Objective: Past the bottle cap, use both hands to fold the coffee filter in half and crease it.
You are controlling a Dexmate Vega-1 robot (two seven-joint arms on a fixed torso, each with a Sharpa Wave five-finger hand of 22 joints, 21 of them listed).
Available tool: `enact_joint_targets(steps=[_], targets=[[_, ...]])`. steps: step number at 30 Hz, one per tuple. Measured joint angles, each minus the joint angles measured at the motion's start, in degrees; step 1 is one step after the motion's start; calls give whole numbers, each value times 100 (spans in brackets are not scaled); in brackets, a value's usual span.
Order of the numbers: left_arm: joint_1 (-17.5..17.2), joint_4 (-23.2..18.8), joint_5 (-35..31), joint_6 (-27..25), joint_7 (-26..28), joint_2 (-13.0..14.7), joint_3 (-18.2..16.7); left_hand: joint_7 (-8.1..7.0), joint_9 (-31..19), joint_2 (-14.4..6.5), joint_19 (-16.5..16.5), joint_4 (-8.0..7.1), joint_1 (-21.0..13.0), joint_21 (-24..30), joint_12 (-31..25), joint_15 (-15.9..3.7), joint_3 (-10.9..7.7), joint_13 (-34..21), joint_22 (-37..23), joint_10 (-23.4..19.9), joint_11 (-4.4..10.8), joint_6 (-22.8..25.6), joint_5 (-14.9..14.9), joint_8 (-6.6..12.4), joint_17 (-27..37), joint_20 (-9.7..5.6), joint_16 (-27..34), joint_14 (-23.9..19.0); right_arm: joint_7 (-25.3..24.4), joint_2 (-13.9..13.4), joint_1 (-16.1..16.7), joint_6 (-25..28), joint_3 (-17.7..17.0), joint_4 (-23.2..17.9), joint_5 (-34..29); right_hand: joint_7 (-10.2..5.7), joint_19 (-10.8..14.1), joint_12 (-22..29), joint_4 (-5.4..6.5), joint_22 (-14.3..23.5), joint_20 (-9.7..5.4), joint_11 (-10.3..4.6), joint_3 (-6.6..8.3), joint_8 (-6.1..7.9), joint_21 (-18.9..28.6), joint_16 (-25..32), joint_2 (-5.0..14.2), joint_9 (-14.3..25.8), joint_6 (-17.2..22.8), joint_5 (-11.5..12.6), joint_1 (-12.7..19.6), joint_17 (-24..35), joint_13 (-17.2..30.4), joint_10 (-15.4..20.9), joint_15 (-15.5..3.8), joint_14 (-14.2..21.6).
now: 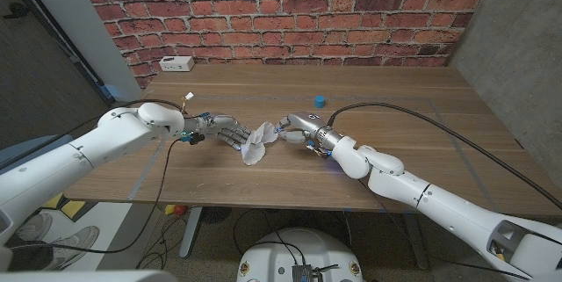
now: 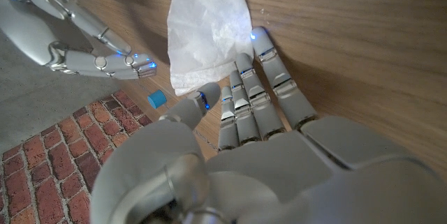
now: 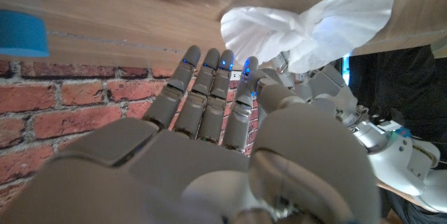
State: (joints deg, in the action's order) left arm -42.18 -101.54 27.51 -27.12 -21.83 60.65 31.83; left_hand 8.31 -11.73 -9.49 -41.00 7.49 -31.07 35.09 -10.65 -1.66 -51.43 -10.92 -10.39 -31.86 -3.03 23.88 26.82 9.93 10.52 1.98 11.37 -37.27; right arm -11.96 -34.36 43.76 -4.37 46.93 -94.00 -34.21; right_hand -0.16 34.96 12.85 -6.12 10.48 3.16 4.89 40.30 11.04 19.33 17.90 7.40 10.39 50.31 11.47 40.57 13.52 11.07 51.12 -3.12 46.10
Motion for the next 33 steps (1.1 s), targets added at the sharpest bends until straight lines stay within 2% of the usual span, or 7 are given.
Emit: enact_joint_targets(steps=[4,7,11,15,24,28,33], targets=[[-33,-3,11,57,41,-19,-31,-1,2,21,52,-28,24,-48,30,4,28,0,0,215,30,-145,-44,0,0,8,0,59,-350,-47,52,-157,-80,-1,-16,34,191,33,-172,9,-51,26,-9,23,64,251,32,0,76,-46,-29,220,16,182,-42,330],[-48,-20,15,77,84,-31,-44,-13,29,7,163,-14,40,-67,30,-10,42,0,0,339,94,-262,-44,0,0,44,0,193,-527,-64,78,-297,-131,20,-20,-94,134,-126,-363,34,-147,-130,180,-26,64,148,214,3,-53,-46,167,284,28,-208,-212,4],[-50,-25,13,98,101,-49,-45,-147,53,6,428,41,40,-165,30,-29,99,0,-5,468,205,-343,-85,9,-3,119,-57,457,-705,-75,103,-474,-183,36,-1,-308,-91,-227,-511,48,-306,-461,328,-26,64,-25,283,16,-202,-20,799,337,47,-659,-131,-593],[-25,-70,-53,118,118,-59,-19,-328,55,29,503,-30,108,-186,-60,-43,170,0,-10,328,339,-50,-119,128,-30,174,-121,471,-700,-81,109,-530,-203,19,9,-490,-401,-227,-510,60,-333,-801,327,-19,-6,-210,234,43,-159,-19,1325,301,54,-967,-38,-1091],[58,-612,-870,-42,445,61,224,-594,82,58,528,-11,213,-186,-171,-157,152,28,-32,-146,604,438,-119,177,-96,51,-55,232,-312,-71,-6,-562,-131,-78,-33,-780,-904,-220,-406,60,-365,-1161,223,23,-148,-398,385,29,-59,-46,1731,312,54,-1078,31,-1694],[107,-858,-1300,-102,513,83,343,-688,82,27,604,44,182,-183,-171,-170,98,28,-49,-268,726,553,-105,177,-108,-13,-32,97,-90,-59,-80,-509,-52,-135,-155,-1119,-1312,-220,-357,84,-499,-1610,391,-4,-226,-577,458,26,-193,2,2294,305,37,-1350,49,-2178],[166,-1008,-1608,-119,484,60,444,-758,81,-26,746,90,128,-183,-217,-183,51,28,-73,-399,799,643,-93,177,-103,-11,-32,6,89,-39,-151,-381,57,-208,-404,-1244,-1473,-249,-384,136,-561,-1717,454,-48,-222,-650,421,26,-364,46,2789,194,24,-1632,70,-2440]])
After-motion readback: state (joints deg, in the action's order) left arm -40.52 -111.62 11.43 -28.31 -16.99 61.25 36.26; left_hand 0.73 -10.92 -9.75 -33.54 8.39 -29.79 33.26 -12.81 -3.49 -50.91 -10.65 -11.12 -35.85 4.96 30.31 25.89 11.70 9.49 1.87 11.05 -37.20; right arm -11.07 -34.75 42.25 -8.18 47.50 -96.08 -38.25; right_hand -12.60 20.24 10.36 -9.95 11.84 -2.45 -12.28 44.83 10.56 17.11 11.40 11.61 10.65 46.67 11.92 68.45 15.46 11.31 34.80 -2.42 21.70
